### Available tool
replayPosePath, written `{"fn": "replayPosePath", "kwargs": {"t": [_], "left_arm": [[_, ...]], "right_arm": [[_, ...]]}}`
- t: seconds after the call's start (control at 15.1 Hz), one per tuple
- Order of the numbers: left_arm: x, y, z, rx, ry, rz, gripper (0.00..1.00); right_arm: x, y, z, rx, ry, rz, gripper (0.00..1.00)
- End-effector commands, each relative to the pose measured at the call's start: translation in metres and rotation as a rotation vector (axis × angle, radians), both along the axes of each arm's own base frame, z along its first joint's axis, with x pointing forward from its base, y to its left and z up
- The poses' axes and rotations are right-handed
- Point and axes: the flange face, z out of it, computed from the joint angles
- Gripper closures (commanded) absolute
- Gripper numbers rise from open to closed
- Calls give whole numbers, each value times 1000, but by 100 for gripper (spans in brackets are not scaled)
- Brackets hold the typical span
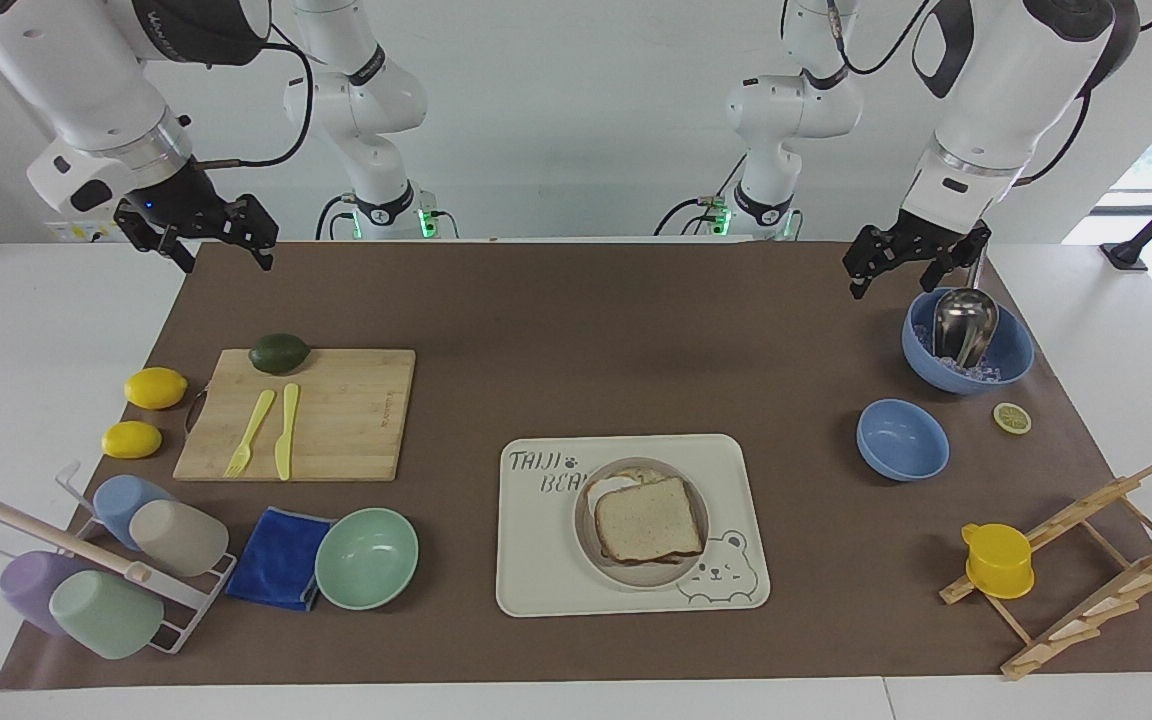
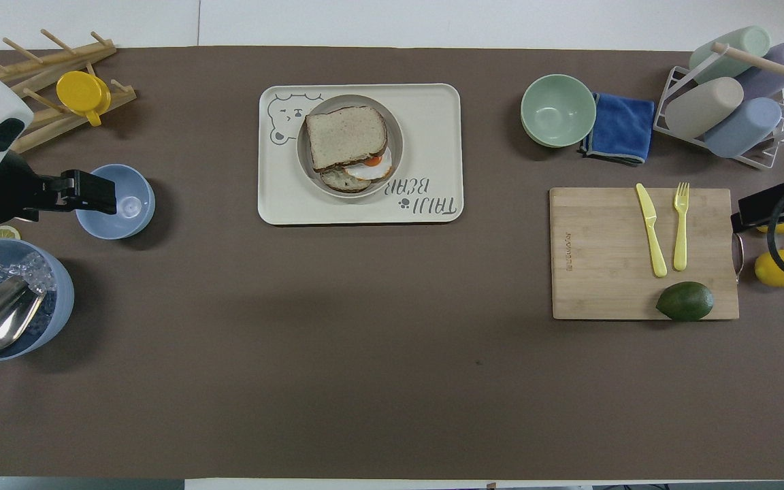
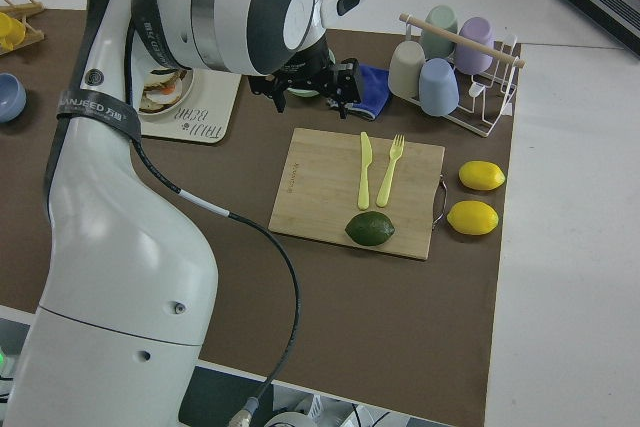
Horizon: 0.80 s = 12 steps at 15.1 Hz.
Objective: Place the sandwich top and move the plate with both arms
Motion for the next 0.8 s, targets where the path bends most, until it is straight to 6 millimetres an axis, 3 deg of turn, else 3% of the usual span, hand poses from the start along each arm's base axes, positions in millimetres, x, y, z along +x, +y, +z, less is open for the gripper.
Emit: {"fn": "replayPosePath", "kwargs": {"t": [0.0,0.33,0.73], "left_arm": [[-1,4,-2,11,-21,-13,0],[-13,2,6,-4,82,-2,0],[-8,-3,18,-35,38,-9,0]], "right_arm": [[-4,-3,-1,2,5,10,0],[-5,-4,-1,2,6,9,0],[-4,-4,-1,2,5,9,0]]}}
